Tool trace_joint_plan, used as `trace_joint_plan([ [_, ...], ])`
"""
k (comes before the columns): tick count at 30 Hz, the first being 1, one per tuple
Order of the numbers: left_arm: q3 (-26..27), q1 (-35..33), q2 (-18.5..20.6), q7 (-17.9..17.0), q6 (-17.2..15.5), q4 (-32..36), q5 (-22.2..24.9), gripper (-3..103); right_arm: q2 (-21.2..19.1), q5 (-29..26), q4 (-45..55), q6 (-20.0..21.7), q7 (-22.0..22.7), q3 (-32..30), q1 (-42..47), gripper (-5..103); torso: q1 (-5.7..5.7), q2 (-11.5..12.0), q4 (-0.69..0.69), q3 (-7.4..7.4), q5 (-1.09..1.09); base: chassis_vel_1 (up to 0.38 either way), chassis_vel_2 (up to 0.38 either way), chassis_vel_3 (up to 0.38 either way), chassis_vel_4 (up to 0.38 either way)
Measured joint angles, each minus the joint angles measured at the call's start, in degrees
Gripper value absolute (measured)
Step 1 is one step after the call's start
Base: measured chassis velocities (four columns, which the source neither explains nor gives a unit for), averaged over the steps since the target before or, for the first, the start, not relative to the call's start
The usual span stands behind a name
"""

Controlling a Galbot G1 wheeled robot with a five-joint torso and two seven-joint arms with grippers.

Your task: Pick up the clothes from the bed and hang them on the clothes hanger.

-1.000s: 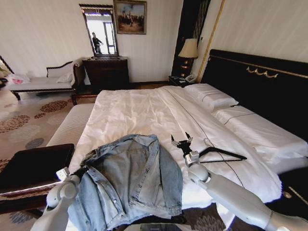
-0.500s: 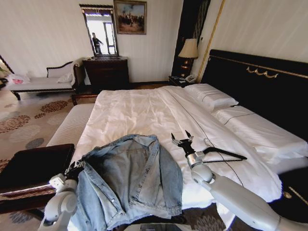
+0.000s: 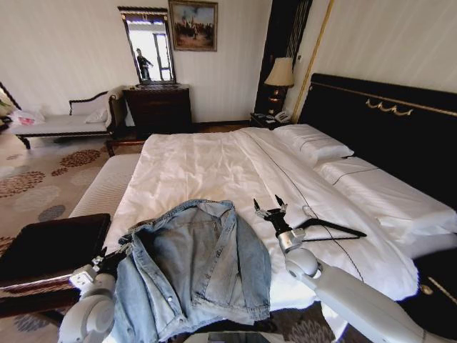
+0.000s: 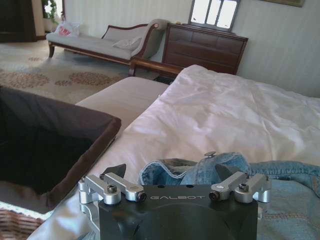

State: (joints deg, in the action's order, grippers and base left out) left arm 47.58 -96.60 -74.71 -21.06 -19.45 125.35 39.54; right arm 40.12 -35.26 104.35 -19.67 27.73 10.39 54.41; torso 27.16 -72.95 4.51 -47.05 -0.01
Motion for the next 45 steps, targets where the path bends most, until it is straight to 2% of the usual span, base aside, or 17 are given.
trace_joint_plan([
  [6, 2.3, -0.4, -2.6, -0.3, 1.0, 4.2, 4.0, 100, -0.8, 0.1, 1.7, -0.3, 0.1, -1.0, 1.1, 100, 0.01, 0.0, 0.00, 0.00, 0.01, 0.000, 0.000, 0.000, 0.000],
  [9, 3.1, -1.4, -4.0, 2.5, 5.8, 7.9, 2.4, 100, -1.2, -0.2, 2.4, -1.7, -0.1, -2.1, 1.8, 100, 0.01, 0.0, 0.00, 0.00, 0.00, 0.000, 0.000, 0.000, 0.000],
  [10, 3.1, -1.4, -4.0, 2.5, 5.8, 7.9, 2.4, 100, -1.2, -0.2, 2.4, -1.7, -0.1, -2.1, 1.8, 100, 0.01, 0.0, 0.00, 0.00, 0.00, 0.000, 0.000, 0.000, 0.000],
  [13, 3.4, -2.6, -5.1, 6.4, 10.8, 12.2, -4.2, 100, -1.3, 0.0, 2.6, -7.2, -4.2, -4.6, 3.1, 100, 0.01, 0.0, -0.01, 0.00, -0.01, 0.000, 0.000, 0.000, 0.000],
  [14, 3.3, -3.2, -5.4, 7.0, 11.9, 13.3, -6.4, 100, -1.4, 0.2, 2.7, -8.4, -6.0, -6.1, 3.9, 100, 0.01, 0.0, -0.02, 0.00, -0.01, 0.000, 0.000, 0.000, 0.000],
  [15, 3.3, -3.2, -5.4, 7.0, 11.9, 13.3, -6.4, 100, -1.4, 0.2, 2.7, -8.4, -6.0, -6.1, 3.9, 100, 0.01, 0.0, -0.02, 0.00, -0.01, 0.000, 0.000, 0.000, 0.000],
  [17, 2.7, -4.3, -6.4, 8.3, 14.2, 14.6, -10.6, 100, -1.5, 0.7, 4.0, -10.0, -9.1, -10.4, 6.7, 100, 0.01, 0.0, 0.00, 0.00, -0.01, 0.000, 0.000, 0.000, 0.000],
  [20, 1.4, -5.4, -7.8, 9.7, 16.9, 14.4, -16.1, 100, -1.4, 0.8, 7.1, -10.3, -11.0, -17.2, 11.8, 100, 0.01, 0.0, -0.01, 0.00, 0.00, 0.000, 0.000, 0.000, 0.000],
  [21, 1.4, -5.4, -7.8, 9.7, 16.9, 14.4, -16.1, 100, -1.4, 0.8, 7.1, -10.3, -11.0, -17.2, 11.8, 100, 0.01, 0.0, -0.01, 0.00, 0.00, 0.000, 0.000, 0.000, 0.000],
  [24, 0.6, -5.7, -9.1, 13.7, 19.8, 12.8, -23.0, 100, -0.4, 2.2, 12.6, -9.6, -12.6, -27.8, 21.0, 100, 0.01, 0.0, 0.01, 0.00, 0.01, 0.000, 0.000, 0.000, 0.000],
  [25, 0.6, -5.7, -9.1, 13.7, 19.8, 12.8, -23.0, 100, -0.4, 2.2, 12.6, -9.6, -12.6, -27.8, 21.0, 100, 0.01, 0.0, 0.01, 0.00, 0.01, 0.000, 0.000, 0.000, 0.000],
  [27, 0.8, -6.2, -9.7, 16.8, 21.7, 12.7, -25.8, 100, 1.0, 3.5, 16.1, -8.1, -13.0, -35.1, 26.9, 100, 0.01, 0.0, 0.02, 0.01, 0.02, 0.000, 0.000, 0.000, 0.000],
  [28, 0.8, -6.2, -9.7, 16.8, 21.7, 12.7, -25.8, 100, 1.0, 3.5, 16.1, -8.1, -13.0, -35.1, 26.9, 100, 0.01, 0.0, 0.02, 0.01, 0.02, 0.000, 0.000, 0.000, 0.000],
  [31, 0.8, -7.9, -11.0, 18.9, 22.2, 13.9, -25.2, 100, 3.9, 5.4, 19.6, -6.9, -14.1, -42.2, 34.2, 100, 0.01, 0.0, 0.00, 0.01, 0.00, 0.000, 0.000, 0.000, 0.000],
  [33, 0.8, -8.1, -11.7, 19.2, 22.3, 14.0, -25.2, 100, 5.3, 5.8, 20.6, -6.8, -15.1, -44.1, 37.0, 100, 0.00, 0.0, 0.00, 0.01, 0.00, 0.000, 0.000, 0.000, 0.000],
  [41, 0.4, -8.4, -15.5, 19.1, 22.1, 15.7, -25.1, 100, 10.4, 7.0, 21.3, -7.8, -16.6, -44.6, 39.8, 100, 0.01, 0.0, 0.00, 0.00, 0.00, 0.000, 0.000, 0.000, 0.000],
  [45, 0.4, -8.5, -16.0, 18.7, 22.1, 15.8, -25.0, 100, 11.2, 7.3, 21.1, -7.8, -16.6, -43.4, 39.6, 100, 0.01, 0.0, -0.01, 0.00, 0.00, 0.000, 0.000, 0.000, 0.000],
])
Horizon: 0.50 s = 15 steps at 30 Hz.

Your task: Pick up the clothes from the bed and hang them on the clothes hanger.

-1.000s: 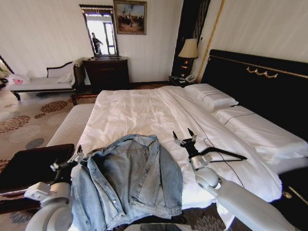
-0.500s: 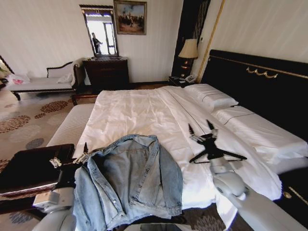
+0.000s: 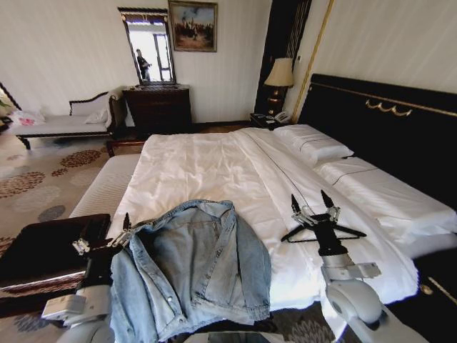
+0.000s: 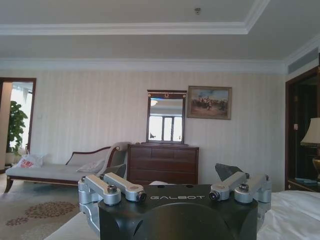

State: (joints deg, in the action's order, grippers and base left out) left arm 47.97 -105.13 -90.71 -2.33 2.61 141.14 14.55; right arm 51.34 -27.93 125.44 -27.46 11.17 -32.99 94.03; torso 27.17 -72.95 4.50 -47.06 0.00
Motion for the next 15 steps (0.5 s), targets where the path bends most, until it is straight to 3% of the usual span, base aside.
trace_joint_plan([
  [8, 0.0, 0.3, -0.7, -0.9, -0.5, -0.3, 0.3, 100, 0.8, 0.5, -0.5, 0.1, 0.3, 1.6, -0.1, 100, 0.00, 0.0, 0.00, 0.00, 0.01, -0.074, -0.075, 0.073, 0.069],
  [15, -0.1, 0.3, -0.8, -1.0, -0.6, -0.1, 0.2, 100, 0.5, 0.7, -0.4, 0.0, 0.4, 1.5, -0.1, 100, 0.01, 0.0, 0.00, 0.00, -0.01, -0.208, -0.219, 0.230, 0.220],
])
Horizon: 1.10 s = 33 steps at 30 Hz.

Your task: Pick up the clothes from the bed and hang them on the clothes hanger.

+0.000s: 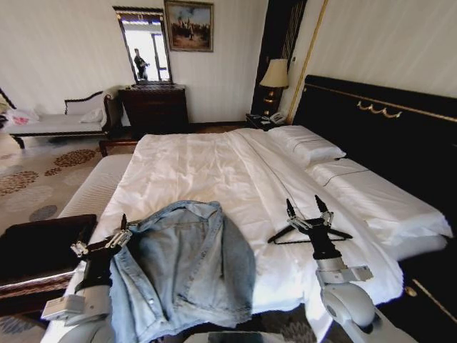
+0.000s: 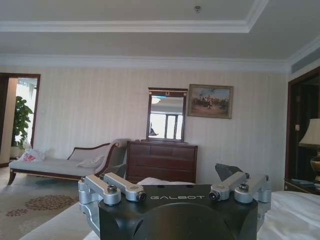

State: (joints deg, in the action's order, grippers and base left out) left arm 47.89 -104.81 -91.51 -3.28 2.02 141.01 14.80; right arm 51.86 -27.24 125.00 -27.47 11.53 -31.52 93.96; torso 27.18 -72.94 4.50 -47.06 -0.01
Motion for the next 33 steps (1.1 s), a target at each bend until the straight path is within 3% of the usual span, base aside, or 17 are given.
trace_joint_plan([
  [21, 0.3, 0.1, 0.3, -0.1, 0.1, -0.5, -0.2, 100, 0.4, 0.1, -1.2, -0.3, 0.2, 1.2, -1.2, 100, 0.00, 0.0, 0.01, 0.00, 0.00, -0.309, -0.308, 0.312, 0.312],
  [33, 0.5, 0.1, 0.4, -0.1, 0.2, -0.7, -0.2, 100, 0.4, 2.2, -2.3, -1.1, 0.0, 2.5, -2.2, 100, 0.00, 0.0, 0.00, 0.01, 0.07, -0.059, -0.079, 0.069, 0.070],
])
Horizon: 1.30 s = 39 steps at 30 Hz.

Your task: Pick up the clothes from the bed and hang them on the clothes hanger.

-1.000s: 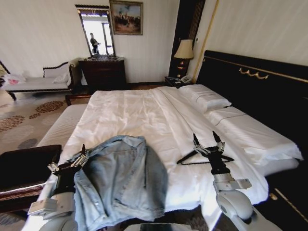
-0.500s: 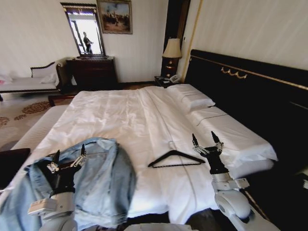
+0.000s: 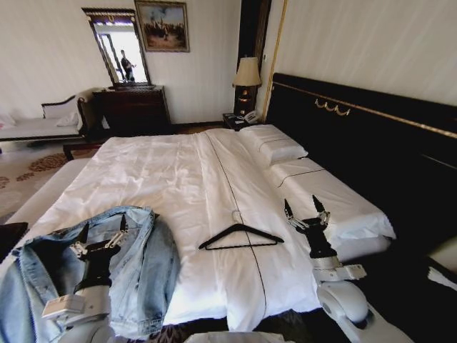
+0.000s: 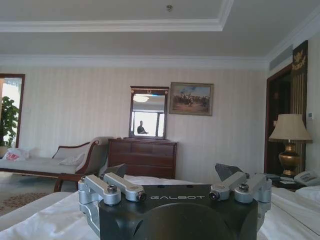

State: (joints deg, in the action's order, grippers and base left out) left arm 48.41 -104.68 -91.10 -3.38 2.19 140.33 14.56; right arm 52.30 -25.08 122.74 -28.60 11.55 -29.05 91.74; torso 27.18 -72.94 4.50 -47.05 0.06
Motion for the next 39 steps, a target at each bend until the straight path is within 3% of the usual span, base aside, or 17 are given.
trace_joint_plan([
  [8, 0.0, 0.1, -0.3, -0.1, 0.0, 0.2, -0.2, 100, -3.0, 3.6, -1.5, 4.7, 1.4, 2.0, -1.7, 100, -0.01, 0.0, 0.02, 0.00, -0.07, 0.021, 0.021, -0.012, -0.010],
  [10, -0.1, 0.1, -0.5, -0.1, 0.1, 0.6, -0.6, 100, -7.1, 2.3, -3.0, 7.9, -1.3, 4.5, -5.2, 100, -0.01, 0.0, 0.03, -0.01, -0.10, 0.000, 0.000, 0.000, 0.000],
  [12, -0.3, 0.1, -0.7, -0.1, 0.1, 1.2, -0.9, 100, -11.6, -0.2, -4.4, 10.4, -1.7, 8.5, -9.6, 100, 0.00, 0.0, 0.00, -0.01, -0.08, 0.000, 0.000, 0.000, 0.000],
  [13, -0.3, 0.1, -0.7, -0.1, 0.1, 1.2, -0.9, 100, -11.6, -0.2, -4.4, 10.4, -1.7, 8.5, -9.6, 100, 0.00, 0.0, 0.00, -0.01, -0.08, 0.000, 0.000, 0.000, 0.000],
  [14, -0.5, 0.1, -0.8, -0.1, 0.1, 1.7, -1.1, 100, -14.9, -2.4, -5.3, 12.2, -2.1, 11.6, -12.4, 100, 0.00, 0.0, -0.01, -0.01, -0.09, 0.000, 0.000, 0.000, 0.000],
  [18, -1.1, -0.1, -0.5, -0.2, -0.1, 2.9, -1.4, 100, -25.1, -10.5, -9.3, 17.2, -10.4, 18.7, -22.4, 100, 0.00, 0.0, 0.00, -0.01, -0.04, 0.000, 0.000, 0.000, 0.000],
  [19, -1.1, -0.1, -0.5, -0.2, -0.1, 2.9, -1.4, 100, -25.1, -10.5, -9.3, 17.2, -10.4, 18.7, -22.4, 100, 0.00, 0.0, 0.00, -0.01, -0.04, 0.000, 0.000, 0.000, 0.000],
  [22, -1.1, 0.0, -0.4, -0.2, -0.2, 2.9, -1.3, 100, -29.6, -11.6, -13.7, 18.7, -19.0, 25.0, -31.2, 100, 0.00, 0.0, 0.00, -0.01, -0.06, 0.000, 0.000, 0.000, 0.000],
  [24, -1.2, 0.0, -0.8, -0.2, -0.3, 2.9, -1.2, 100, -30.7, -11.1, -15.5, 20.6, -22.0, 27.2, -34.1, 100, 0.00, 0.0, 0.00, -0.01, -0.07, 0.000, 0.000, 0.000, 0.000],
  [29, -1.5, 0.1, -1.0, -0.3, -0.3, 2.9, -1.3, 100, -29.3, -10.2, -18.4, 25.3, -23.9, 30.6, -37.0, 100, 0.00, 0.0, 0.02, -0.01, -0.05, 0.000, 0.000, 0.000, 0.000],
  [35, -1.4, 0.1, -1.0, -0.4, -0.4, 3.0, -1.4, 100, -26.2, -7.9, -24.3, 25.7, -27.0, 34.4, -40.5, 100, -0.01, 0.0, 0.00, -0.01, -0.07, 0.000, 0.000, 0.000, 0.000],
  [39, -1.0, 0.1, -1.0, -0.7, -0.5, 3.0, -1.4, 100, -26.4, -8.6, -25.3, 24.6, -26.5, 35.2, -42.1, 100, 0.00, 0.0, 0.00, -0.01, -0.08, 0.000, 0.000, 0.000, 0.000],
])
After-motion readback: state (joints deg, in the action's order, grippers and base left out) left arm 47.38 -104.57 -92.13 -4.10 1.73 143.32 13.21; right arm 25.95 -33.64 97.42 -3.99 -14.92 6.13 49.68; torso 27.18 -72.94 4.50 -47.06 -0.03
